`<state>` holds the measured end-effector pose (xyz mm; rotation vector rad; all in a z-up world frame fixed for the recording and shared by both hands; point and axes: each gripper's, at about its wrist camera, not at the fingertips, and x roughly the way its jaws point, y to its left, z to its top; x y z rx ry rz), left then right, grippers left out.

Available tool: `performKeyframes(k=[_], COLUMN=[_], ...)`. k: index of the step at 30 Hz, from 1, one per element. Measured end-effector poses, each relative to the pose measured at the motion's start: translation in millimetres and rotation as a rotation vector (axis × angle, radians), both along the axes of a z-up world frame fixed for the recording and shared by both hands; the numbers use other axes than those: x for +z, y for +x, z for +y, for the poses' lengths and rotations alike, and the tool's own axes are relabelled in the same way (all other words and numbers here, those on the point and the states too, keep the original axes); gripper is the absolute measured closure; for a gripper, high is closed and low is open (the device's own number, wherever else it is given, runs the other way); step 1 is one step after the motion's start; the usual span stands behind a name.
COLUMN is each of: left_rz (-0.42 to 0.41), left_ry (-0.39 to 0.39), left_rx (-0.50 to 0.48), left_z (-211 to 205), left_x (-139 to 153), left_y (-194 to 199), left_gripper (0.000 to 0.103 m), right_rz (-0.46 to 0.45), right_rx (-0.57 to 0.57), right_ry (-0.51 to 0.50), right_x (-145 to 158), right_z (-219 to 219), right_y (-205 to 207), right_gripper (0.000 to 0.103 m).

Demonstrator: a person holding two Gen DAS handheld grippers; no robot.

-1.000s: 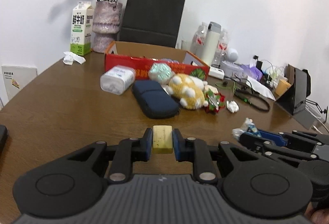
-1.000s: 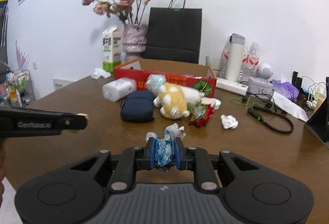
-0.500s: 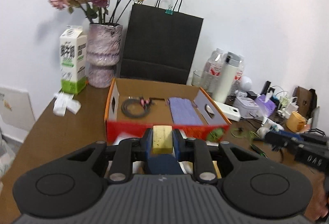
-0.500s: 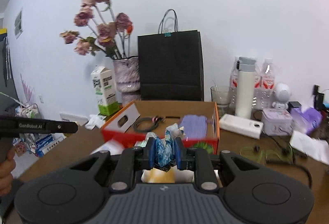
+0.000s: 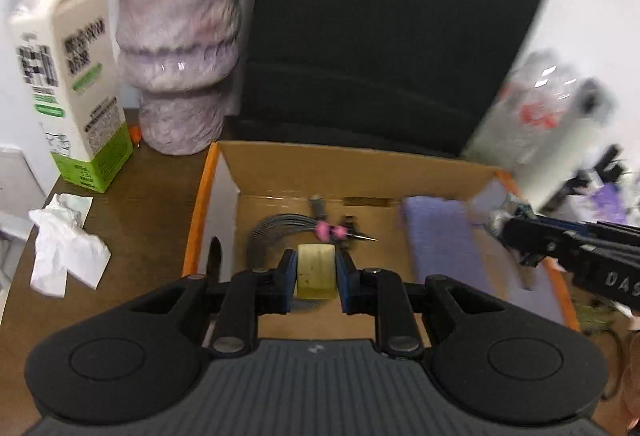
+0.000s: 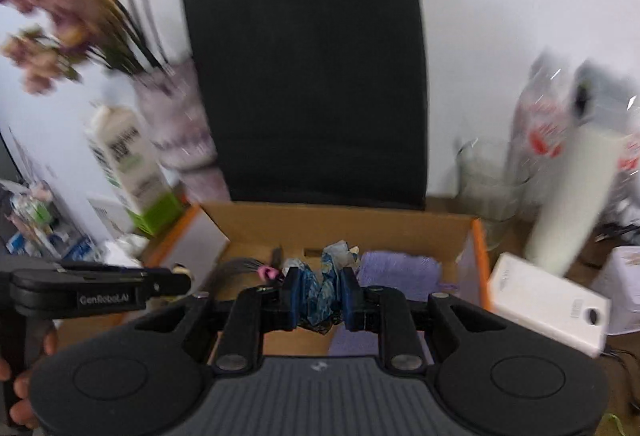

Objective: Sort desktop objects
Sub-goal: 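Carry block and packet into the cardboard box and open both tools, then withdraw both tools from the box back over the table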

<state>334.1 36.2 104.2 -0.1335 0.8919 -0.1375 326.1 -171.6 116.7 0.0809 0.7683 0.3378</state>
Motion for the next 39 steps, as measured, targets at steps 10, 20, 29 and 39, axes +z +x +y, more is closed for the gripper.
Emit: performKeyframes(k=[10, 20, 29, 39], left_rz=[0.127, 0.132, 0.050, 0.011], left_ry=[0.068, 0.119, 0.069, 0.100], left_rx=[0.026, 0.000, 0.028, 0.065], left_z=[-15.6, -21.7, -13.7, -14.2], left_x=[-49.2, -49.1, 16.4, 31.1], left_y=[69.0, 66.5, 6.4, -102.4], left_gripper=[0.082, 0.056, 0.020, 0.010], right_rz=[0.226, 0.249, 0.157, 0.084], right_rx=[-0.036, -0.033, -0.064, -0.095], right_ry=[-0.041, -0.018, -0.057, -0.120], right_x=[-83.8, -83.8, -19.6, 14.0], right_z=[28.0, 32.4, 1.6, -28.4], right_y=[96.0, 99.0, 34.2, -73.2], right_gripper=[0.084, 0.053, 0.044, 0.034])
